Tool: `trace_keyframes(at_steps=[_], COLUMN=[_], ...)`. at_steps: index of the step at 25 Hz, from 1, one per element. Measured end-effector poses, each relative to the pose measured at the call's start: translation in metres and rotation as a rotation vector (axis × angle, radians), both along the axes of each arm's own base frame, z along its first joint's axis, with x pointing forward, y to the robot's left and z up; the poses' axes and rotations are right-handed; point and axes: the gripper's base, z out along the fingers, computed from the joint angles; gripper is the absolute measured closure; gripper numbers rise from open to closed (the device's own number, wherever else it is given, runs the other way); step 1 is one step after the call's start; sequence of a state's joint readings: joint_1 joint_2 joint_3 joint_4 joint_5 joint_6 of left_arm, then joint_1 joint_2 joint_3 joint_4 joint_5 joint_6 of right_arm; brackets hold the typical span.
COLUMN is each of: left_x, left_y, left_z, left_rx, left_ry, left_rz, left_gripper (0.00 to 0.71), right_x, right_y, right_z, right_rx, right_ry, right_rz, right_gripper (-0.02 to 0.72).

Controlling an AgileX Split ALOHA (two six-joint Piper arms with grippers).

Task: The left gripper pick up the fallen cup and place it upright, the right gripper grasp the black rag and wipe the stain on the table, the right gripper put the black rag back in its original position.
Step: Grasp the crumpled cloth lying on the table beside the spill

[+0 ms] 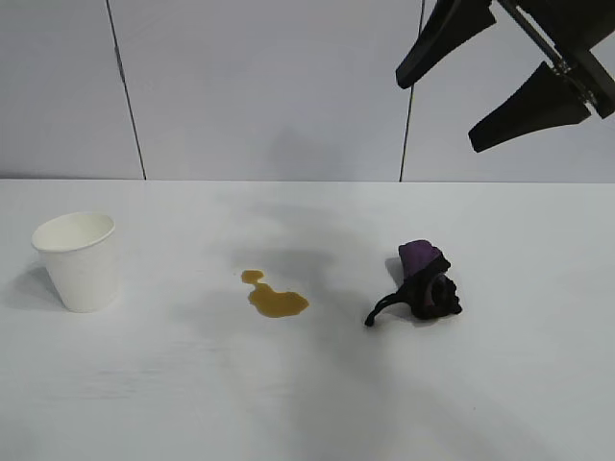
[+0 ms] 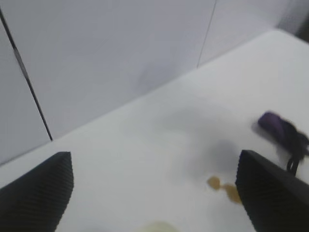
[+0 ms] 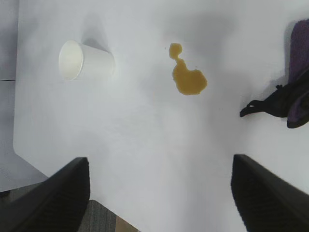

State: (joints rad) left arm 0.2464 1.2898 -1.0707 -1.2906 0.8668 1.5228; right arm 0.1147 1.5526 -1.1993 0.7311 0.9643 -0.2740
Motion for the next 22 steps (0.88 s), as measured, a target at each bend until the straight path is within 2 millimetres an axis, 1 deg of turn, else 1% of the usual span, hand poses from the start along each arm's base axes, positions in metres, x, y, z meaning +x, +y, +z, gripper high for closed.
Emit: trace_keyframes(at_steps=[1, 2, 4, 6, 8, 9, 11, 12, 15, 16, 18, 22], left_x=[-0.015, -0.028, -0.062, -0.094, -0.130, -0.146, -0.185, -0.202, -0.261, -0.276, -0.311, -0.366], left_y=[-0.003, -0.005, -0.010, -0.014, -0.016, -0.017, -0.019, -0.019, -0.024, -0.027, -0.034, -0.048], left_z=[0.020, 0.035, 0.067, 0.088, 0.102, 0.104, 0.106, 0.106, 0.105, 0.103, 0.097, 0.077], left_rx=[0.009, 0.010, 0.047, 0.060, 0.097, 0.103, 0.150, 0.146, 0.120, 0.098, 0.066, 0.026], left_ry=[-0.028, -0.041, -0.079, -0.090, -0.101, -0.087, -0.081, -0.077, -0.126, -0.143, -0.188, -0.251], left_rz=[0.017, 0.034, 0.076, 0.143, 0.222, 0.260, 0.350, 0.397, 0.527, 0.552, 0.579, 0.587], left_gripper=[0.050, 0.050, 0.050, 0.050, 0.050, 0.050, 0.050, 0.050, 0.050, 0.050, 0.050, 0.050], right_x=[0.000, 0.000, -0.001, -0.001, -0.001, -0.001, -0.001, -0.001, -0.002, -0.002, -0.003, -0.003], right_y=[0.000, 0.000, 0.000, 0.000, 0.000, 0.000, 0.000, 0.001, 0.001, 0.001, 0.001, 0.001], right_z=[0.000, 0.000, 0.000, 0.000, 0.000, 0.000, 0.000, 0.000, 0.000, 0.000, 0.000, 0.000], right_rx=[0.003, 0.003, 0.003, 0.003, 0.003, 0.003, 0.003, 0.004, 0.004, 0.005, 0.005, 0.005], right_ry=[0.003, 0.004, 0.007, 0.007, 0.009, 0.009, 0.009, 0.011, 0.018, 0.020, 0.023, 0.023], right_rz=[0.002, 0.002, 0.005, 0.005, 0.007, 0.007, 0.007, 0.009, 0.015, 0.017, 0.019, 0.019], right_gripper=[0.146, 0.146, 0.146, 0.146, 0.146, 0.146, 0.146, 0.146, 0.146, 0.146, 0.146, 0.146])
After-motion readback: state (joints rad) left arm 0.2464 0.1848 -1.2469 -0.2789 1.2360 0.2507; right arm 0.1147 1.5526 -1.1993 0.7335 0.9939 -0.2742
